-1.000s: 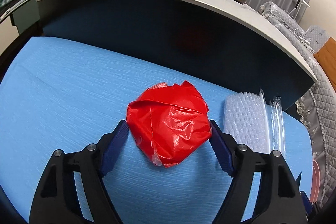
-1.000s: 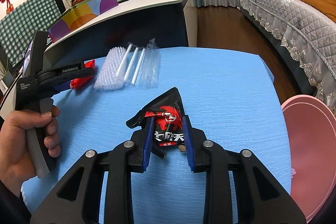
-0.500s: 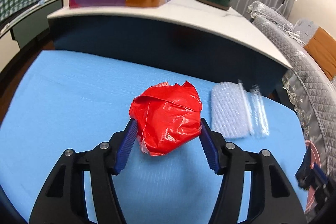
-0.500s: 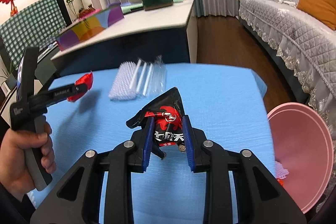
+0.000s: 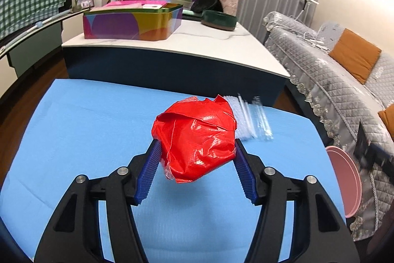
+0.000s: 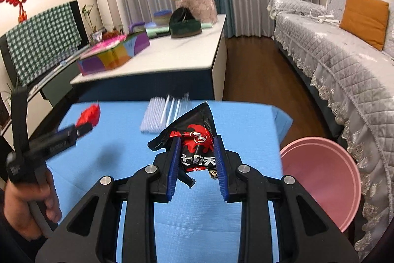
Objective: Collect trash
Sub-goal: 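Carry the red bag and snack packet in both tools over the pink bin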
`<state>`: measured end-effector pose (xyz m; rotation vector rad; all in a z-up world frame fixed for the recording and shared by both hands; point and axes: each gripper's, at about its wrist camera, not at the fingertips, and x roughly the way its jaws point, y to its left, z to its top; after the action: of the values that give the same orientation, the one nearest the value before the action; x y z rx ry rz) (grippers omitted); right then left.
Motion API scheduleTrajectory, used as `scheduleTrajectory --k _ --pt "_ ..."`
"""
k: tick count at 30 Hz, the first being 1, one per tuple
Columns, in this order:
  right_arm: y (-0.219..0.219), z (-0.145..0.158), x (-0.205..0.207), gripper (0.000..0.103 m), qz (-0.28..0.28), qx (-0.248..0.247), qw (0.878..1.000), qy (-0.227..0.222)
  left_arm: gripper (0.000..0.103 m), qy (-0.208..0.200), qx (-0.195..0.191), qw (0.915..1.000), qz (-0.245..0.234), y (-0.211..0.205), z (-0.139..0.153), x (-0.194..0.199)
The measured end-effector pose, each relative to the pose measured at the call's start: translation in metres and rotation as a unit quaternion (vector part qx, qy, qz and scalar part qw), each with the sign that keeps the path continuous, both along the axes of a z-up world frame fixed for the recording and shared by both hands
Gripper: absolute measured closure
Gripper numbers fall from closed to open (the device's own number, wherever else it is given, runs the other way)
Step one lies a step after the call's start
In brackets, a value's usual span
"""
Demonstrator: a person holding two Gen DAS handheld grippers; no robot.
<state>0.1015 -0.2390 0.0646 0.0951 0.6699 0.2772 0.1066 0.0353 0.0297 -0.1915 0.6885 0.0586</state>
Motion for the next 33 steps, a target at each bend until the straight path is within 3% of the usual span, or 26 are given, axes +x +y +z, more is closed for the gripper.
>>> scheduleTrajectory --k 11,18,33 --pt "-0.035 0.048 -0.015 0.075 0.011 -0.017 0.999 -0.044 0.045 -0.029 0.007 0.9990 -0.034 -0.021 0.019 -0.032" --pt "-0.055 0.030 -0.018 0.075 -0.009 0.008 0.999 -0.041 0.045 -0.041 0.026 0.9975 -0.051 -0.041 0.021 -0.040" --pt "-0.093 0.020 -0.020 0.075 -0.047 -0.001 0.998 -0.048 0.045 -0.050 0.027 0.9947 -0.086 -0.082 0.011 -0.035"
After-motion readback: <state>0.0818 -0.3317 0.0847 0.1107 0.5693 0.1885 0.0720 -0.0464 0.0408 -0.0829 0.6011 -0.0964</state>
